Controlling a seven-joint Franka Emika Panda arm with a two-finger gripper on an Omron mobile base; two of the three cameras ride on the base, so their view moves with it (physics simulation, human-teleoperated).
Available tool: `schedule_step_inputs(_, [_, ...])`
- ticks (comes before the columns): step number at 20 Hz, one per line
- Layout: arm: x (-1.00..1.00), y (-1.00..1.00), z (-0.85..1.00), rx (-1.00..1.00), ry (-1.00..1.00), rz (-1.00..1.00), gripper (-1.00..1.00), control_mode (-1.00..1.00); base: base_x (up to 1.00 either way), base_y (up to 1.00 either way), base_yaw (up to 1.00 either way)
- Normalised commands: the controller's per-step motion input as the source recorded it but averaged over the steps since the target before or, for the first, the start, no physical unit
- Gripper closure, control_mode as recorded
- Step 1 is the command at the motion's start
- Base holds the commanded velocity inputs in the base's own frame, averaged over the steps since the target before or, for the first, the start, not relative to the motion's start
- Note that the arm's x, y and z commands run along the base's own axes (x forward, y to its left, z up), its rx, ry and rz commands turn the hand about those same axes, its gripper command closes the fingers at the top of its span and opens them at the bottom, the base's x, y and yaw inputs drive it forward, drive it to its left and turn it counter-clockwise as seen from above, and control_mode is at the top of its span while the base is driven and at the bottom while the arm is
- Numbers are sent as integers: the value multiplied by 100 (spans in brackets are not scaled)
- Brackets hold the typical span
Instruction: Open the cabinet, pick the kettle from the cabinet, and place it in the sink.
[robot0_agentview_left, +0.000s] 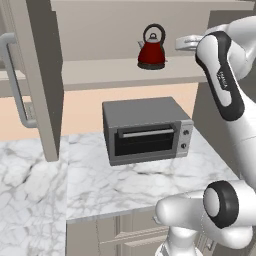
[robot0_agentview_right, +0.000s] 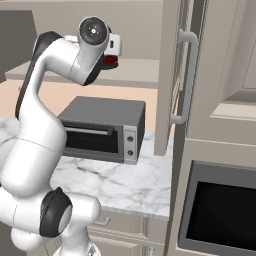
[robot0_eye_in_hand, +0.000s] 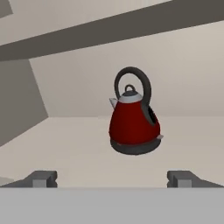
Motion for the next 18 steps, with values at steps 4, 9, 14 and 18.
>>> schedule_step_inputs(4, [38,0,9,0,-4,0,-100,-100,0,0,0])
schedule_step_inputs(9, [39,0,8,-1,-1,0,-100,-100,0,0,0])
schedule_step_inputs(14, [40,0,6,0,0,0,-100,-100,0,0,0])
schedule_step_inputs(18, [31,0,3,0,0,3,-100,-100,0,0,0])
